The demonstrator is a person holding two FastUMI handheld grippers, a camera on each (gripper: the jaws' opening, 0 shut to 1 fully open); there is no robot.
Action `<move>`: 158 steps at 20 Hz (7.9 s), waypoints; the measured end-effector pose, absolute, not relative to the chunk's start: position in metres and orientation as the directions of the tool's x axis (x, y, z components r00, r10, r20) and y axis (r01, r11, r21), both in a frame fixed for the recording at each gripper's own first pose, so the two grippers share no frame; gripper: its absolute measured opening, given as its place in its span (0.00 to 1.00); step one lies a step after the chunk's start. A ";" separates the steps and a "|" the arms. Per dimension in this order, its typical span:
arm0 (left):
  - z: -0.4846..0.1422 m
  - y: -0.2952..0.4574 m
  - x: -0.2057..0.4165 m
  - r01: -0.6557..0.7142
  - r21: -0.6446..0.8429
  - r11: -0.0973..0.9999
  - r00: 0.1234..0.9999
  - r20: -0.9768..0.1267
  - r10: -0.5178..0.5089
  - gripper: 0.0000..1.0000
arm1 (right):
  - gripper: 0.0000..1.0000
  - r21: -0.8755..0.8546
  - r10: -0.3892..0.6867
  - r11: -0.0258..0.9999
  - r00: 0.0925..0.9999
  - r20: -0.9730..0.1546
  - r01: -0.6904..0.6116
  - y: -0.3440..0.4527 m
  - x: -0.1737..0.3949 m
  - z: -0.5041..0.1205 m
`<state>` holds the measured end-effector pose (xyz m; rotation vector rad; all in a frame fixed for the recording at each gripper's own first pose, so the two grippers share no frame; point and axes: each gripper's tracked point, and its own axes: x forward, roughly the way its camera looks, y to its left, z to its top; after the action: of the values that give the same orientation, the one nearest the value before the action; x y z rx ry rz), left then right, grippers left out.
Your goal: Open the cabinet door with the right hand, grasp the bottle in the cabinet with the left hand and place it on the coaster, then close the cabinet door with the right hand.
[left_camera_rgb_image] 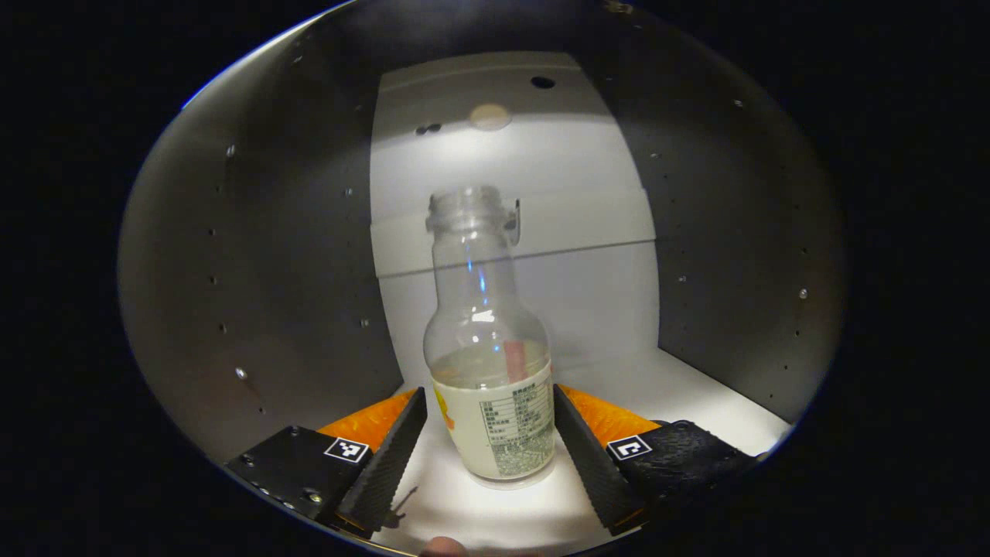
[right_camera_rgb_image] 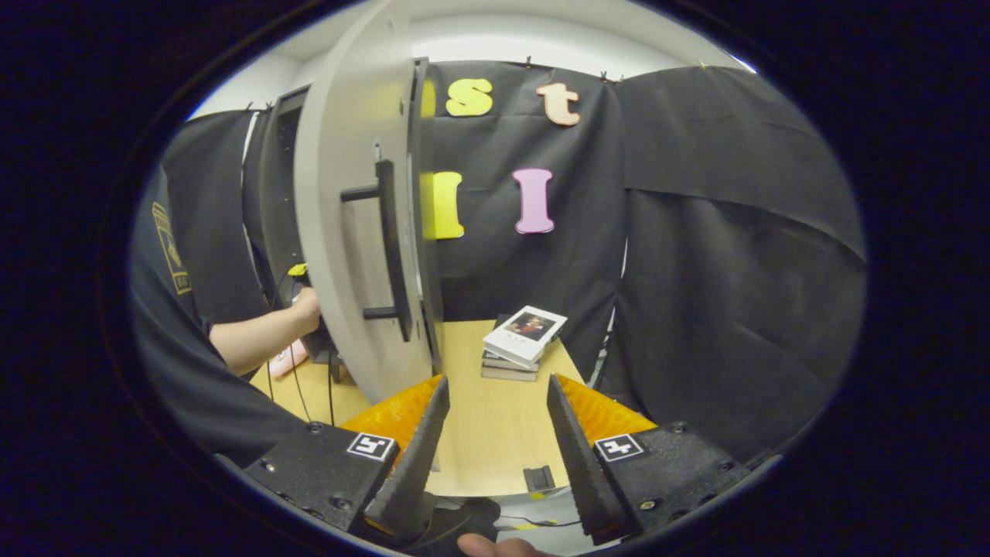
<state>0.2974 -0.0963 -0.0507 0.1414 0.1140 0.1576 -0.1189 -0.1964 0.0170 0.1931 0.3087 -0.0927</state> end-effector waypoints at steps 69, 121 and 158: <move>-0.336 0.081 -0.048 -0.414 0.116 0.903 0.895 -0.128 0.427 0.78 | 0.84 0.436 -0.009 0.856 0.851 -0.525 0.278 -0.207 -0.032 -0.131; -0.003 -0.076 -0.090 -0.014 0.055 0.998 0.997 -0.077 0.018 0.96 | 0.81 0.441 0.257 0.862 0.966 0.043 -0.249 -0.152 -0.066 0.085; -0.004 -0.008 -0.058 -0.069 -0.002 0.998 0.997 -0.019 0.069 0.95 | 0.81 0.460 0.655 0.668 0.755 0.008 -0.585 0.108 0.132 0.113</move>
<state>-0.0584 -0.0076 -0.0039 -0.0024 0.0190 0.0693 0.1316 0.1078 0.1127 0.4597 0.1634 0.7026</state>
